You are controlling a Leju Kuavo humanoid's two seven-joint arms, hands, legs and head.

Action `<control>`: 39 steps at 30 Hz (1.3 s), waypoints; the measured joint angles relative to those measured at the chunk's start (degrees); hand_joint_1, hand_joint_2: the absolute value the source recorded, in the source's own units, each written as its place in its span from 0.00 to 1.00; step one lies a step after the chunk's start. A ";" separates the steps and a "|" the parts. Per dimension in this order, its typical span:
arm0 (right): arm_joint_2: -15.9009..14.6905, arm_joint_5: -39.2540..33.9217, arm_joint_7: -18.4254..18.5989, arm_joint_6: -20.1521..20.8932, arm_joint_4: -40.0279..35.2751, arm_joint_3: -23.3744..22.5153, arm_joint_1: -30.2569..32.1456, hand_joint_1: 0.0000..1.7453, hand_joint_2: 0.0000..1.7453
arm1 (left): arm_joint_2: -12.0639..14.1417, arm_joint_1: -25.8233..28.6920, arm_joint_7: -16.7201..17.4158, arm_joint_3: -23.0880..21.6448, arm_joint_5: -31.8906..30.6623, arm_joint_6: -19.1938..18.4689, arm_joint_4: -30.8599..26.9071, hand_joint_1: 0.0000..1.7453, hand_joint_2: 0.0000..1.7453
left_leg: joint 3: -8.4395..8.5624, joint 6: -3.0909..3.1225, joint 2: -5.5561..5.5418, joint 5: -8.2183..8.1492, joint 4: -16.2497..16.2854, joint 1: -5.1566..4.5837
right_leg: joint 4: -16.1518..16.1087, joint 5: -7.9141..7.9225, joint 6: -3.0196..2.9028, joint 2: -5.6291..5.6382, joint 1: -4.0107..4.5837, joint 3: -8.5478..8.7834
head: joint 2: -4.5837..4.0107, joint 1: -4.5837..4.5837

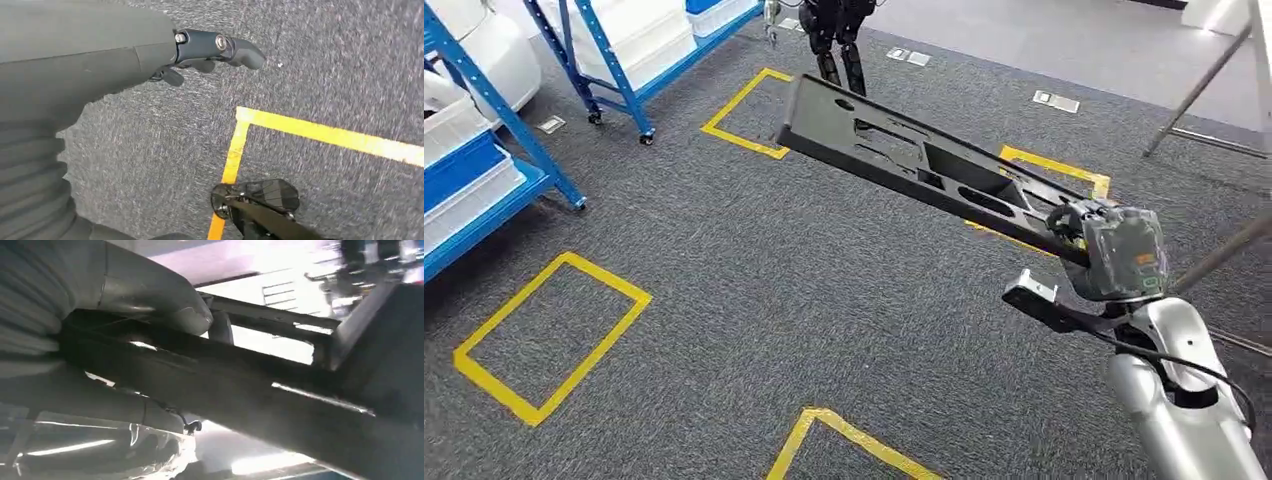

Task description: Take the parts from the cabinet and place them on the table.

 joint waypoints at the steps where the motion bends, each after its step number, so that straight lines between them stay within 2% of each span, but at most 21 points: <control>1: -0.92 -0.26 0.00 -0.26 -0.66 -1.51 1.00 1.00 1.00 | 0.00 0.06 0.00 -0.30 -0.37 0.02 0.02 0.00 1.00 | 2.27 0.23 -0.29 2.84 -4.48 0.06 | 0.05 0.03 0.05 0.89 -0.01 0.06 | 0.00 0.00; 2: -1.51 -0.39 0.00 -0.50 -1.33 -2.89 2.01 1.00 1.00 | 0.00 0.06 0.02 -0.55 -0.70 0.04 0.02 0.00 1.00 | 4.93 0.57 -1.23 5.64 -9.95 0.10 | 0.08 0.09 0.15 1.72 0.01 0.13 | 0.00 -0.04; 4: -1.86 -0.35 -0.02 -1.16 -2.34 -4.90 3.35 1.00 1.00 | 0.20 0.13 0.33 -0.81 -0.83 0.20 0.18 0.00 1.00 | 7.29 1.47 -7.37 6.99 -15.43 0.56 | 0.35 0.39 0.70 3.00 0.42 -0.35 | 0.00 0.18; 8: -1.88 1.53 0.09 -1.27 -2.69 -7.04 4.10 1.00 1.00 | -0.24 0.09 0.59 -1.16 -0.92 0.61 0.28 0.00 1.00 | 7.94 2.44 -3.70 7.67 -16.99 -0.30 | -0.83 1.76 2.72 6.87 -0.32 -1.41 | 0.00 -0.09; 10: -2.05 2.21 0.37 -1.25 -2.60 -7.98 3.76 1.00 1.00 | -0.55 0.07 0.55 -1.38 -1.31 0.70 0.28 0.00 1.00 | 8.38 2.98 -1.81 8.66 -18.40 0.10 | 3.05 -0.36 2.06 0.02 0.04 -3.61 | 0.00 0.10; 12: -1.84 2.30 0.46 -1.24 -2.41 -8.17 3.59 1.00 1.00 | -0.57 0.22 0.55 -1.64 -1.59 0.72 0.35 0.00 1.00 | 8.20 3.00 0.31 8.72 -18.39 -0.04 | 12.40 -4.40 1.91 -2.01 -0.26 -8.01 | 0.00 0.31; 14: -1.66 2.30 0.63 -1.24 -2.14 -8.30 3.80 1.00 1.00 | -0.61 0.32 0.55 -1.86 -1.66 0.70 0.39 0.00 1.00 | 8.03 2.95 2.17 8.69 -18.34 -0.05 | 18.61 -6.10 2.73 -2.21 -0.81 -10.66 | 0.00 0.44; 15: -1.61 2.30 0.74 -1.24 -1.99 -8.41 3.84 1.00 1.00 | -0.66 0.34 0.55 -1.90 -1.70 0.70 0.39 0.00 1.00 | 8.04 2.77 3.12 8.58 -18.32 0.01 | 17.83 -5.44 3.45 -2.36 -1.27 -10.11 | 0.00 0.42; 17: -1.59 2.32 0.79 -1.24 -1.81 -8.74 3.85 1.00 1.00 | -0.77 0.34 0.55 -2.12 -1.70 0.70 0.39 0.00 1.00 | 8.25 2.10 4.57 8.24 -18.18 0.33 | 9.18 -2.26 5.28 -3.54 -2.35 -5.07 | 0.00 0.42; 18: -1.57 2.38 0.81 -1.24 -1.77 -8.85 3.86 1.00 1.00 | -0.74 0.34 0.55 -2.27 -1.70 0.72 0.37 0.00 1.00 | 8.34 1.47 5.20 7.84 -17.69 0.35 | 3.11 -0.50 6.35 -6.03 -2.94 -1.48 | 0.00 0.46; 19: -1.42 2.41 0.87 -1.24 -1.70 -8.91 3.78 1.00 1.00 | -0.44 0.31 0.55 -2.27 -1.70 0.76 0.39 0.00 1.00 | 8.14 0.64 5.83 7.23 -17.11 -0.27 | 1.33 -1.04 6.37 -8.77 -2.66 -0.49 | 0.00 0.37; 21: -0.55 2.60 -0.24 -0.29 -0.88 -8.78 2.62 1.00 1.00 | -0.52 -0.13 0.15 -2.21 -0.46 1.94 0.35 0.00 1.00 | 8.21 -0.01 6.81 6.85 -16.82 -0.33 | 1.43 -0.72 4.20 -6.73 -2.57 -0.51 | 0.00 -0.15; 24: 0.96 3.43 -0.26 0.33 3.41 -7.21 -3.10 1.00 1.00 | -1.48 -3.08 2.03 -2.05 0.33 3.13 -0.13 0.00 1.00 | 8.07 -0.73 7.83 6.53 -16.47 0.62 | 1.68 -0.34 2.98 -4.11 -2.11 -1.44 | 0.00 -0.61; 26: 1.12 2.97 0.04 -0.18 4.70 -6.73 -4.90 1.00 1.00 | -1.77 -4.47 2.58 -2.08 0.24 3.17 -0.30 0.00 1.00 | 5.69 -0.49 2.24 2.53 -10.83 1.00 | 1.67 -0.22 2.41 -3.54 -1.73 -1.47 | 0.00 -0.81; 29: 1.58 2.01 0.04 -0.57 6.05 -6.03 -5.67 1.00 1.00 | -2.27 -4.88 2.56 -2.14 0.11 3.13 -0.50 0.00 1.00 | -1.16 0.62 0.32 -2.27 2.54 0.53 | 1.68 -0.09 1.47 -1.40 -0.49 -1.53 | 0.00 -1.07; 31: 1.60 1.58 0.28 -0.57 6.58 -5.92 -5.67 1.00 1.00 | -2.27 -4.62 2.54 -2.12 -0.15 3.06 -0.48 0.00 1.00 | -1.20 2.02 -0.25 0.89 0.49 -0.29 | 1.69 -0.02 1.18 0.65 0.19 -1.50 | 0.00 -1.12; 33: 1.47 1.18 0.37 -0.41 6.98 -5.92 -5.68 1.00 1.00 | -2.25 -4.62 2.54 -2.14 -0.35 3.13 -0.50 0.00 1.00 | 2.36 3.46 -1.91 6.71 -8.81 -1.25 | 1.69 0.12 0.98 2.40 0.37 -1.47 | 0.00 -1.09; 34: 1.49 1.01 0.37 -0.35 7.30 -5.90 -5.69 1.00 1.00 | -2.19 -4.87 2.64 -2.12 -0.56 3.38 -0.57 0.00 1.00 | 3.90 4.26 -6.02 8.88 -13.25 -1.59 | 1.64 0.18 0.97 2.98 0.10 -1.62 | 0.00 -1.03; 35: 1.60 0.96 0.39 -0.24 7.83 -5.83 -6.08 1.00 1.00 | -2.16 -5.10 2.82 -2.14 -0.74 3.65 -0.57 0.00 1.00 | 4.26 4.61 -7.19 8.68 -14.01 -1.24 | 1.75 0.34 0.94 3.70 0.76 -1.87 | 0.00 -0.90; 37: 1.77 0.96 0.81 -0.17 8.64 -5.72 -6.12 1.00 1.00 | -2.54 -5.61 3.06 -2.14 -0.94 3.78 -0.74 0.00 1.00 | 4.54 4.46 -5.82 8.50 -14.49 -1.72 | 1.44 0.72 1.50 5.39 -0.26 -2.28 | 0.00 -1.25; 39: 1.06 1.07 1.16 -0.20 8.99 -6.07 -6.11 1.00 1.00 | -2.77 -5.92 3.13 -2.14 -1.07 3.74 -1.03 0.00 1.00 | 5.44 4.41 -3.95 9.54 -16.64 -1.31 | 0.75 1.39 2.39 6.83 0.61 -2.47 | 0.00 -1.25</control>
